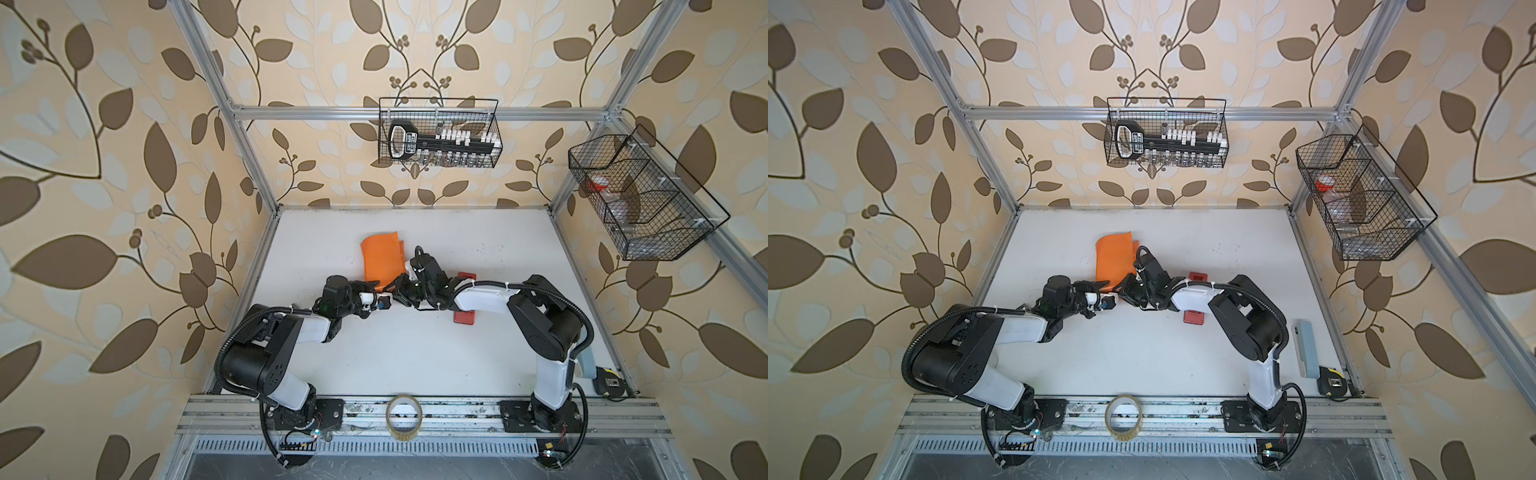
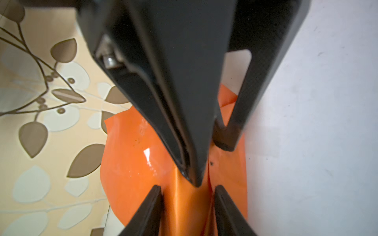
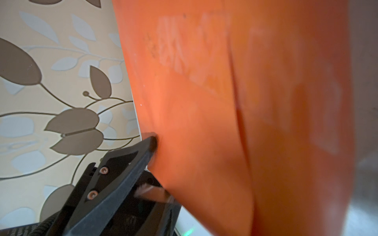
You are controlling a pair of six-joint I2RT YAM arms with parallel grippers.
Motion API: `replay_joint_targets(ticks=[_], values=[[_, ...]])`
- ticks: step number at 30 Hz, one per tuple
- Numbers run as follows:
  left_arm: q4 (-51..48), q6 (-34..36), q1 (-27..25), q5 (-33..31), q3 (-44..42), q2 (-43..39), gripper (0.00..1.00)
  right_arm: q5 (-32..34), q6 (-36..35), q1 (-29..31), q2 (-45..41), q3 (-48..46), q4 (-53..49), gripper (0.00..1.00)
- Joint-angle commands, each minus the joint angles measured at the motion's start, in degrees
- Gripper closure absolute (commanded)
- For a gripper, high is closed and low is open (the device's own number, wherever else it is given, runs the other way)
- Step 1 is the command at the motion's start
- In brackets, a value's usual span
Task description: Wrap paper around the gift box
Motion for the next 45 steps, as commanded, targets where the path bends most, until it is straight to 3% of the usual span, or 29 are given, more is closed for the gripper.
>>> replay_joint_targets(ticks=[1, 13, 25, 37, 39, 44, 45], values=[[-6.47, -0.70, -0.69, 0.25, -0.77, 1.47, 0.56, 1.05, 2.03, 0.08, -2.21, -0.48, 2.49, 0.63], [-6.54, -0.85, -0.69, 0.16, -0.92, 1.21, 0.57, 0.07, 0.35, 0.05, -3.80, -4.05, 0.63, 0.48], [-6.56, -0.84, -0.69, -0.19, -1.08, 0.96, 0.57, -1.84, -1.26, 0.34, -3.23, -5.67, -0.52, 0.44], [-6.46, -0.75, -0.69, -0.02, -0.91, 1.29, 0.57, -3.72, -3.67, -3.54, -12.61, -20.41, 1.02, 0.43], [-6.71, -0.60, -0.69, 0.00, -0.80, 1.40, 0.57, -4.12, -5.78, -3.79, -14.31, -19.95, -0.60, 0.50], [-6.37, -0.88, -0.69, -0.10, -0.89, 1.27, 0.57, -5.82, -8.61, -3.05, -13.86, -16.25, 1.93, 0.95], [-6.47, -0.72, -0.69, -0.19, -0.86, 1.41, 0.57, -6.13, -8.76, -2.87, -12.87, -15.12, 2.30, 1.00]])
